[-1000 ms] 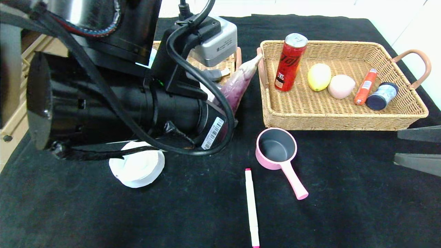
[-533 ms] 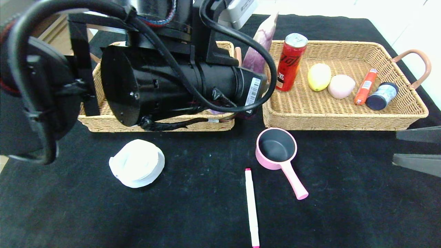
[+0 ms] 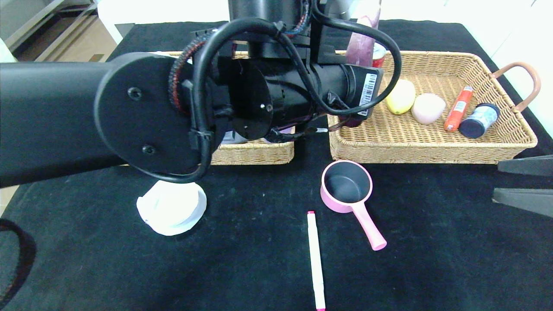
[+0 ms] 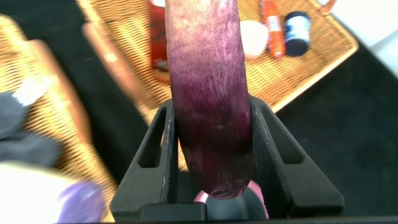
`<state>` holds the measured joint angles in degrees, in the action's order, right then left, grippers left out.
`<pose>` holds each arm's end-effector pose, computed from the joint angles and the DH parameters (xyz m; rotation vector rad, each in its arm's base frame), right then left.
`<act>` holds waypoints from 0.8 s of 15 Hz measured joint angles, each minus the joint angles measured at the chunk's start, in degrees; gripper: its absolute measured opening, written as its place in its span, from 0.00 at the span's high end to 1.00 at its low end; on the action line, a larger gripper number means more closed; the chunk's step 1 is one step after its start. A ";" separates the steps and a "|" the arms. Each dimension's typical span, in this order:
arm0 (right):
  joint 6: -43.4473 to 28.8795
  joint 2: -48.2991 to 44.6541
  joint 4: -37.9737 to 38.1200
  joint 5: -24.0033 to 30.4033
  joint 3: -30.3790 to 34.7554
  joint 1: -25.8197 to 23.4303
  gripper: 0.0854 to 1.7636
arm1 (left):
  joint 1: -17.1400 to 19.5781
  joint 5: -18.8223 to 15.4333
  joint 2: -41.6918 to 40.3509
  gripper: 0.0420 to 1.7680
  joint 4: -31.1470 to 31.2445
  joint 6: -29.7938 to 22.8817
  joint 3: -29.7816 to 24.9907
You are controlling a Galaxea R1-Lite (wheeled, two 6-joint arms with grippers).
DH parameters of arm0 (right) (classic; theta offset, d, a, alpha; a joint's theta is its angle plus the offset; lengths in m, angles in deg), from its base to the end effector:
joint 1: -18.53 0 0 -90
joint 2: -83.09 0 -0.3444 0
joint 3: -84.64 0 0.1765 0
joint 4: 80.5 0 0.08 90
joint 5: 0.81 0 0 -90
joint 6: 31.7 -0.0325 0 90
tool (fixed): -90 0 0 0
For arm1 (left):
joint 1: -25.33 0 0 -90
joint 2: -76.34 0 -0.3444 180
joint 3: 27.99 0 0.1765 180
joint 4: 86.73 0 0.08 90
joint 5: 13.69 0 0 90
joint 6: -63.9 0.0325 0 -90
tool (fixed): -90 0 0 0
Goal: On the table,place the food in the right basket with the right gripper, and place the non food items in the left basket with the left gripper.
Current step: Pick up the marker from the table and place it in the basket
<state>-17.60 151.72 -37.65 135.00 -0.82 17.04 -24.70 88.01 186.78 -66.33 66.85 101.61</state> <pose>0.1363 0.0198 0.3268 -0.0436 0.3294 0.8053 0.2612 -0.3014 0.3782 0.0609 0.0017 -0.6693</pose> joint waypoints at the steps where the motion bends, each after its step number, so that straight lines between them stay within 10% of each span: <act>1: -0.16 0.07 0.01 0.00 -0.15 0.00 0.03 | -0.18 -0.82 0.88 0.58 -0.24 -1.06 0.57; 12: -0.07 0.63 0.04 0.05 -0.48 0.00 0.03 | 0.65 -2.39 5.71 0.58 -9.95 -6.14 0.71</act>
<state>-17.67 152.36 -37.62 135.05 -1.30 17.04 -24.05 85.62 192.49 -76.27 60.71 102.32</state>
